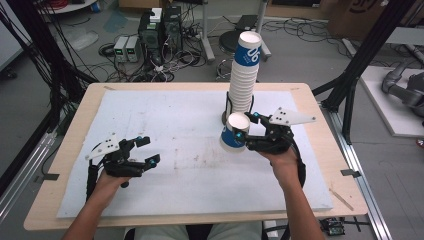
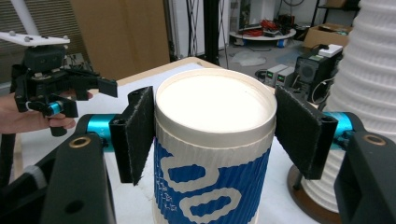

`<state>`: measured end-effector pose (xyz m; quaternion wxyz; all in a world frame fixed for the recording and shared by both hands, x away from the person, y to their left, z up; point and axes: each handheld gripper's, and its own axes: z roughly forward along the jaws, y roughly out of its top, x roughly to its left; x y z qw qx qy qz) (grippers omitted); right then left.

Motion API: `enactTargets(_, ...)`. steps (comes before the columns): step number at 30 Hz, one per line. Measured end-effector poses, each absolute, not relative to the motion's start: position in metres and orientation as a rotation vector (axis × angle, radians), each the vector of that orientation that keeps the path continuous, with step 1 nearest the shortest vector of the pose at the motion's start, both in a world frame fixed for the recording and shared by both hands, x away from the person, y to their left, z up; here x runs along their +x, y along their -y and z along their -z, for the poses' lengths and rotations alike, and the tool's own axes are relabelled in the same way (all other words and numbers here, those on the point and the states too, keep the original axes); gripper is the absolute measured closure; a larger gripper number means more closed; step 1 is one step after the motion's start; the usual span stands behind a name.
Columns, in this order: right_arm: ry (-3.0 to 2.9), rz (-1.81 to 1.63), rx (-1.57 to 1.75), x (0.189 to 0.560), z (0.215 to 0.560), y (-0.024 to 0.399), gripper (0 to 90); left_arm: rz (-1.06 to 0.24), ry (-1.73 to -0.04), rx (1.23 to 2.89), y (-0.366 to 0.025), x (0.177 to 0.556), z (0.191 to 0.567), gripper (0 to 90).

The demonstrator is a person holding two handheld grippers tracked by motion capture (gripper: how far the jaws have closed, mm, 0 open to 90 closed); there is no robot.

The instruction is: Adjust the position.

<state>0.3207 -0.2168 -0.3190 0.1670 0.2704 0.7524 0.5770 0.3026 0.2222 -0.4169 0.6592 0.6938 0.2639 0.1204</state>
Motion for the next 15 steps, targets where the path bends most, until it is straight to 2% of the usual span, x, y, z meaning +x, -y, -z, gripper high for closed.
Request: enactTargets(15, -2.235, -1.744, 0.699, 0.314, 0.349, 0.204, 32.8, -0.187, -0.456, 1.602, -0.186, 0.296, 0.405, 16.6)
